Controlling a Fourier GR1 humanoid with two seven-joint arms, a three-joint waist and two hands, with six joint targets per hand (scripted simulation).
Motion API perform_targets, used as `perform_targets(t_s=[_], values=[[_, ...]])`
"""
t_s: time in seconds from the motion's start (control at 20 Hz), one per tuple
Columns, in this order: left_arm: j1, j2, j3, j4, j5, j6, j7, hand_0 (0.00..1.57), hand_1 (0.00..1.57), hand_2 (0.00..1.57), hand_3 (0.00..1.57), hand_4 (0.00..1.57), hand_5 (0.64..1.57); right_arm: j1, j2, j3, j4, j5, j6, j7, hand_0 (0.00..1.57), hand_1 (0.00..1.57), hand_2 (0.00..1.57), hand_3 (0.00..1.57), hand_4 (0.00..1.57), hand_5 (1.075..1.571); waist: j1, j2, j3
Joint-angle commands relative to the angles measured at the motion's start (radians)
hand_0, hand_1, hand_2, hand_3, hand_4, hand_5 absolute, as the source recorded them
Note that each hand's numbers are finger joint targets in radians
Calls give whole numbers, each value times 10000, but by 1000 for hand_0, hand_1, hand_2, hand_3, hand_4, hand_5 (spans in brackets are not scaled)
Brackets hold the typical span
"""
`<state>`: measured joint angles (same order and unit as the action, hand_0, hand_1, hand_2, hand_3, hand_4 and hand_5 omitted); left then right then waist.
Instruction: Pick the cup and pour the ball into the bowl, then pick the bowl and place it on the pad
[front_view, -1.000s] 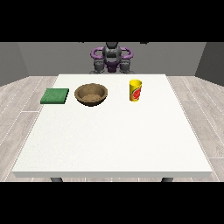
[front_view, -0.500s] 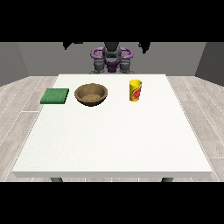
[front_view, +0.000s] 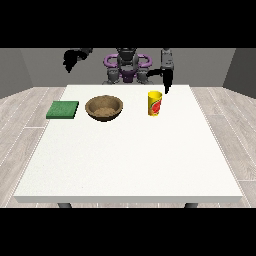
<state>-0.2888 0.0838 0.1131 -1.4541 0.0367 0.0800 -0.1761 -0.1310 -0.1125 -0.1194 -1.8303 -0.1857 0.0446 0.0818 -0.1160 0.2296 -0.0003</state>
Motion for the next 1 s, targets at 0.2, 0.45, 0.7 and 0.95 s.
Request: perform_targets(t_s=[0.2, 0.45, 0.7, 0.95], values=[[-757, 539, 777, 3096, 351, -856, -2123, 0, 0, 0, 0, 0, 1442, 38, -65, -384, 928, -96, 419, -1196, 0, 0, 0, 0, 662, 1558, -21, 325, 0], [-965, 507, 586, 4396, 45, -775, -2049, 0, 0, 0, 0, 162, 1432, 70, -891, -1203, 1653, -967, 1072, -301, 0, 0, 0, 0, 672, 1562, -37, -725, 1], [-1462, 369, 865, 5627, 53, -656, -3709, 0, 0, 0, 0, 183, 1423, -500, -1071, -1479, 2310, -933, 1360, -1420, 0, 0, 0, 0, 675, 1564, -96, 287, 0], [-2402, 466, 1225, 7346, 140, -435, -4226, 0, 0, 0, 0, 887, 1555, -670, -1204, -1387, 1909, -1122, 1367, -693, 0, 0, 0, 0, 674, 1566, -362, 154, -1]])
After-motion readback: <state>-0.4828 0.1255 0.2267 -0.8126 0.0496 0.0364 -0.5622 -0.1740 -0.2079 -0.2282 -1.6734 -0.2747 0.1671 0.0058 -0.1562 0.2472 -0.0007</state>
